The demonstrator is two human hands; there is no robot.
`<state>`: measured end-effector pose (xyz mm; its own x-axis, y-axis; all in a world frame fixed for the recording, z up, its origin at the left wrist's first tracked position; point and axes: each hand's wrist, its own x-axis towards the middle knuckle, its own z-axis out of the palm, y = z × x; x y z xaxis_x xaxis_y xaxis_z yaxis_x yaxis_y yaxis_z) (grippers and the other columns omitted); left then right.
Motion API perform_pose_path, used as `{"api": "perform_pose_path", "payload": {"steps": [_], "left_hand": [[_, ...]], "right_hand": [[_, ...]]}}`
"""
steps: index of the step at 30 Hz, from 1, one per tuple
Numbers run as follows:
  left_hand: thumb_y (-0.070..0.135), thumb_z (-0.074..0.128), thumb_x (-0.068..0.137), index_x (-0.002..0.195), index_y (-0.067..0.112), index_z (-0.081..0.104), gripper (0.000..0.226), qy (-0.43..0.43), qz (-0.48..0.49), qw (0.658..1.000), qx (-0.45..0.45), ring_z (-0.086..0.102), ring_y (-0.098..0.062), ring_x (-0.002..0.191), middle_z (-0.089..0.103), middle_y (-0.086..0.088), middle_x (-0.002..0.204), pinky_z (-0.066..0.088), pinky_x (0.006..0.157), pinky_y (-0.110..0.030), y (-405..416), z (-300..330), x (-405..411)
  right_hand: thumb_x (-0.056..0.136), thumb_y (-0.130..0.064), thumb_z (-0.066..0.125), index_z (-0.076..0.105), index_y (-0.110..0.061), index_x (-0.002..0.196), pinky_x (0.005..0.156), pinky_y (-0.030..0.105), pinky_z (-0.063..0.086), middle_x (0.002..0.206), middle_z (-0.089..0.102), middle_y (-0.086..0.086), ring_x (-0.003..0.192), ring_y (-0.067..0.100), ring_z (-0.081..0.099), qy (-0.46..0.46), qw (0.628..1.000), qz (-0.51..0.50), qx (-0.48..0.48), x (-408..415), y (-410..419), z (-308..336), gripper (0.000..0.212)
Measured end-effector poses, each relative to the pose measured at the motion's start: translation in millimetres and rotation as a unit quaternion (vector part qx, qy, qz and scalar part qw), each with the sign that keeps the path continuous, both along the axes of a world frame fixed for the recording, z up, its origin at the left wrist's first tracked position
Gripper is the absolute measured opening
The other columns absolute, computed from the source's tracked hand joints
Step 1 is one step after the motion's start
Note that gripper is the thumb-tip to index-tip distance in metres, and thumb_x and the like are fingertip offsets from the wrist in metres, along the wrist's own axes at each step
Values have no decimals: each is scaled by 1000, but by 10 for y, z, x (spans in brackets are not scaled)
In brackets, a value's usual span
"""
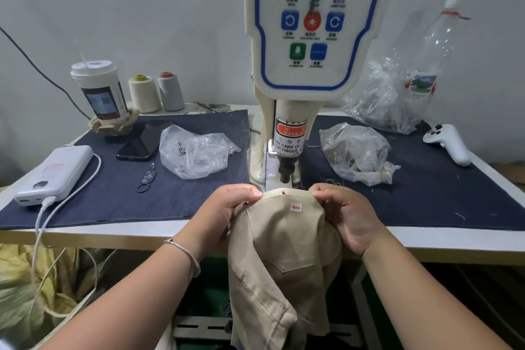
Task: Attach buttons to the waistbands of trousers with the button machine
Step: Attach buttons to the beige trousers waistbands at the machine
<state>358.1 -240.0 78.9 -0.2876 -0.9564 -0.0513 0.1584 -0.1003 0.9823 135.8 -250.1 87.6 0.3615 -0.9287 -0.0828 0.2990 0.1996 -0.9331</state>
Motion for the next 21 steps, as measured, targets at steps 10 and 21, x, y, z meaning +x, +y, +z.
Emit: {"api": "perform_pose_path", "payload": {"steps": [10, 21], "left_hand": [[26, 64, 68, 59, 17, 46, 22, -30, 7, 999, 43, 37, -13, 50, 38, 0, 56, 32, 49, -23, 65, 83, -4], [53, 58, 71, 83, 19, 73, 39, -316, -164, 932, -72, 61, -7, 100, 71, 8, 96, 36, 104, -35, 701, 852, 178]], "right_hand": [[77, -12, 55, 54, -9, 63, 56, 27, 38, 60, 45, 6, 58, 17, 44, -5, 999, 21, 32, -18, 141, 129, 14], [91, -1, 56, 59, -9, 75, 59, 13, 37, 70, 51, -1, 63, 4, 45, 242, 945, 154, -160, 98, 833, 806, 19]]}}
